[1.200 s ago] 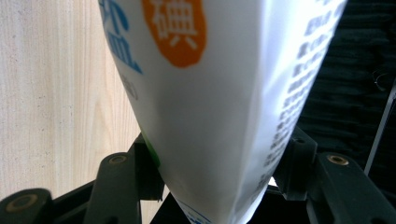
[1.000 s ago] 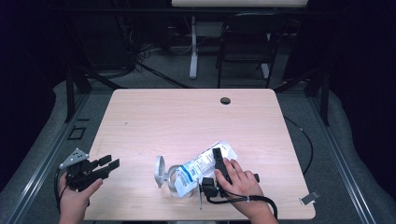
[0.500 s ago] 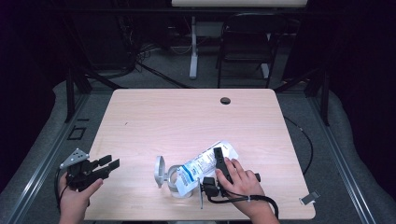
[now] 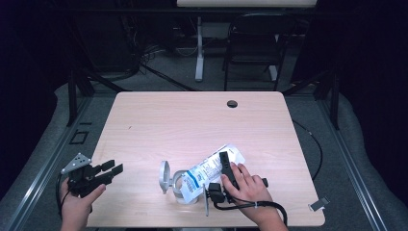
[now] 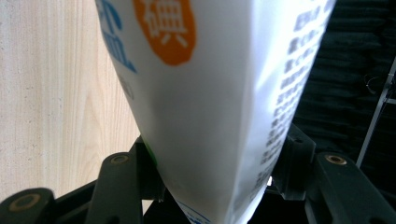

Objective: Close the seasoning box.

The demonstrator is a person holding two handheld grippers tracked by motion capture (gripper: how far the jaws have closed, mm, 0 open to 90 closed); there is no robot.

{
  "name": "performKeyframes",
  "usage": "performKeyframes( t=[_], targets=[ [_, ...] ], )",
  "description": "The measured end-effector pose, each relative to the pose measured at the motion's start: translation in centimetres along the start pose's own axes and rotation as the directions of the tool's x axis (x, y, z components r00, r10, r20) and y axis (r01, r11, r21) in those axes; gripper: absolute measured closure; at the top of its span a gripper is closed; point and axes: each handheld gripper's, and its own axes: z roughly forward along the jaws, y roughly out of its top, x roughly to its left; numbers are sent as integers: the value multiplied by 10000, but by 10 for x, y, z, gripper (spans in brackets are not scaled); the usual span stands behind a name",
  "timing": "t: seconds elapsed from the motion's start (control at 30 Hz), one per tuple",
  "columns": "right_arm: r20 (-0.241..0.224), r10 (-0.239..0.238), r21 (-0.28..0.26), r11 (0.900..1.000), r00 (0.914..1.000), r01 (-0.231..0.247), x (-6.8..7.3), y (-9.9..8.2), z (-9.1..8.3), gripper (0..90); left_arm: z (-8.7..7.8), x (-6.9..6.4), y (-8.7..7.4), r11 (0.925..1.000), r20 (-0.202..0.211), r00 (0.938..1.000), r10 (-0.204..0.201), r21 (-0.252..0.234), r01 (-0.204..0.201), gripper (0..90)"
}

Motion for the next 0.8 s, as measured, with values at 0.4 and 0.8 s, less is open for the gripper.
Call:
performKeyframes(
  t=[0.4, 0.8],
  targets=[
    [-32, 17, -21, 10000, 10000, -17, 1, 0, 0, 476, 0, 0, 0, 10000, -7, 10000, 4, -11, -4, 556],
    [54, -84, 8, 10000, 10000, 84, 1, 1, 0, 477, 0, 0, 0, 10000, -7, 10000, 4, -6, -4, 556]
  ],
)
